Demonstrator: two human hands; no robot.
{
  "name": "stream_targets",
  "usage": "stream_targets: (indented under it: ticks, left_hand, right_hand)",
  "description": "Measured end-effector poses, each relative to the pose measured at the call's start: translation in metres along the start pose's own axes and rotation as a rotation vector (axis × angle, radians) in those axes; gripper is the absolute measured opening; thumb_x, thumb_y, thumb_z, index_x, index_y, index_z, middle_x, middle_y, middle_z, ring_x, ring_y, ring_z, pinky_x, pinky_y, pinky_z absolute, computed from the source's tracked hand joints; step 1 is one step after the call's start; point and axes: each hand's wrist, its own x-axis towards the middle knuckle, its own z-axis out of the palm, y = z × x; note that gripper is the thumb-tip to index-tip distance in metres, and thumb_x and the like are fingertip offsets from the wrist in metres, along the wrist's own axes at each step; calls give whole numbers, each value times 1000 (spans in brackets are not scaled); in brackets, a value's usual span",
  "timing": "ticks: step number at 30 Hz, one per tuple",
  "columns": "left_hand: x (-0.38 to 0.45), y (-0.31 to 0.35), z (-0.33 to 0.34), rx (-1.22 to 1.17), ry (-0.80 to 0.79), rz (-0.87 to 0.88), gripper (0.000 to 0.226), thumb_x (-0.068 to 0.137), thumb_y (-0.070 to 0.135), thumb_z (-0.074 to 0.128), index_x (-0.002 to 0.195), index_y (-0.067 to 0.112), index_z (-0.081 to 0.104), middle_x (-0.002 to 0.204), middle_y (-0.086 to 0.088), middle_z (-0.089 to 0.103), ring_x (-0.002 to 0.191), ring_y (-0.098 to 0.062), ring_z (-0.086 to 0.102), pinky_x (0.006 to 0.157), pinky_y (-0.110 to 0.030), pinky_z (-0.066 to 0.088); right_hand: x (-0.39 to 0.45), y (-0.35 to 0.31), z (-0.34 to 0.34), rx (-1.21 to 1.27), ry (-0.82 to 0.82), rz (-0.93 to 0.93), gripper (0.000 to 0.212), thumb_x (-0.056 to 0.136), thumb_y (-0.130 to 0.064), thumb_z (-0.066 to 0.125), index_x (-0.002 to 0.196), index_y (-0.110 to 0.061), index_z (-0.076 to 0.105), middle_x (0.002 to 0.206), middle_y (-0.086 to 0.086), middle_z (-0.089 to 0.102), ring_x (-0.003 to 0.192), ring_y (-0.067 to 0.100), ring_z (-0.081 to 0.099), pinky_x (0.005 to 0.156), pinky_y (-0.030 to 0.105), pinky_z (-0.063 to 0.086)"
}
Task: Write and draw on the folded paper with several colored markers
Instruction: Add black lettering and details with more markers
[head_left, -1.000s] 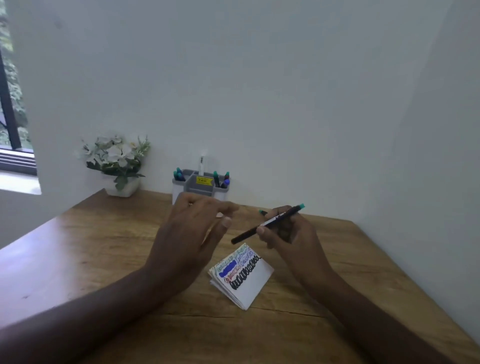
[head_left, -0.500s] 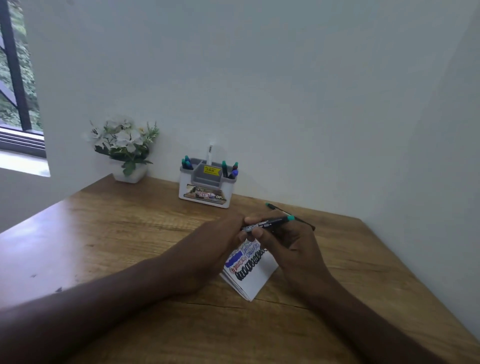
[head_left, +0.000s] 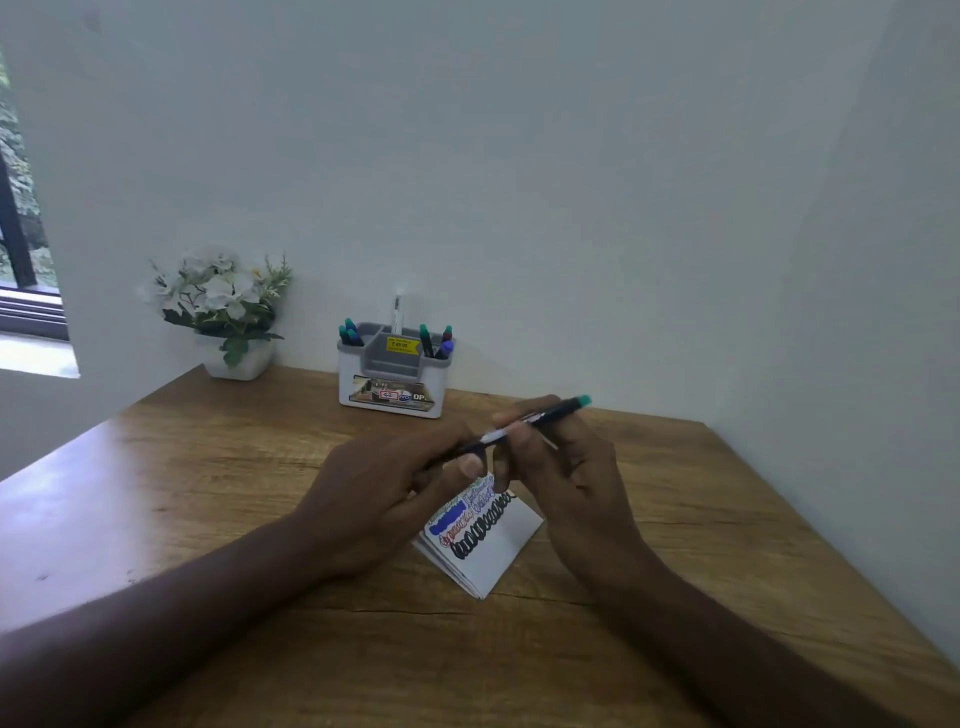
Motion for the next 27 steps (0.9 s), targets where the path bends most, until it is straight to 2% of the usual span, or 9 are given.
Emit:
stream_targets:
  ticks: [2, 5, 7, 8, 10, 15, 21, 24, 27]
  left_hand:
    - [0, -8, -4, 2, -63, -31, 44, 98, 75, 36, 117, 49, 65, 78, 19, 63, 75, -7, 61, 54, -22, 42]
    - [0, -16, -8, 67, -259, -50, 36, 91, 81, 45, 116, 62, 62, 101, 27, 60, 93, 1, 56, 70, -30, 51]
    - [0, -19, -8, 129, -365, -63, 33, 89, 81, 47, 119, 69, 57, 111, 28, 55, 100, 4, 51, 76, -29, 52]
    - [1, -22, -9, 146, -387, -74, 32, 90, 79, 48, 120, 70, 55, 114, 28, 54, 102, 5, 49, 77, -27, 52]
    - [3, -29, -11, 171, -386, -102, 33, 91, 76, 51, 122, 68, 56, 116, 29, 55, 101, 5, 50, 76, -23, 50]
    - [4, -44, -13, 162, -336, -143, 32, 89, 73, 55, 119, 62, 62, 100, 31, 55, 94, 5, 50, 69, -21, 43]
    - [4, -52, -9, 159, -326, -116, 29, 92, 70, 57, 120, 63, 60, 103, 28, 60, 93, 3, 52, 67, -23, 45]
    - [4, -54, -8, 164, -319, -115, 30, 92, 71, 57, 120, 62, 60, 103, 27, 60, 93, 2, 52, 69, -25, 48]
    - [4, -55, -7, 154, -310, -103, 29, 91, 72, 55, 119, 63, 60, 103, 27, 61, 93, 1, 53, 69, -26, 49]
  right_hand:
    - [6, -2, -3, 174, 105, 68, 31, 100, -35, 50, 107, -8, 64, 92, 8, 75, 73, 21, 69, 64, 36, 61]
    - [12, -3, -11, 381, 159, 156, 19, 104, -29, 49, 105, -11, 57, 95, 14, 78, 78, 23, 74, 69, 31, 63]
    - [12, 0, -15, 331, 156, 225, 7, 103, -17, 57, 107, -10, 58, 95, 14, 79, 80, 23, 76, 73, 31, 64]
    - [12, 3, -15, 267, 152, 259, 10, 100, -11, 63, 109, -8, 61, 95, 14, 80, 81, 23, 77, 75, 31, 63]
    - [9, 7, -14, 139, 109, 319, 16, 96, -8, 70, 111, -5, 69, 93, 13, 80, 80, 21, 77, 76, 30, 63]
    - [3, 6, -7, 35, -7, 424, 11, 93, -12, 75, 102, -6, 77, 86, 10, 80, 73, 16, 75, 72, 25, 63]
    - [3, 6, -12, -163, -123, 469, 13, 81, -7, 80, 87, -19, 82, 96, -1, 82, 104, 17, 75, 93, 38, 62]
    - [2, 9, -11, -242, -154, 464, 13, 81, -8, 80, 86, -20, 82, 95, -4, 82, 96, 4, 74, 84, 26, 61]
    - [1, 13, -9, -301, -169, 441, 10, 83, -11, 80, 87, -20, 80, 91, -2, 82, 85, 10, 78, 81, 29, 63]
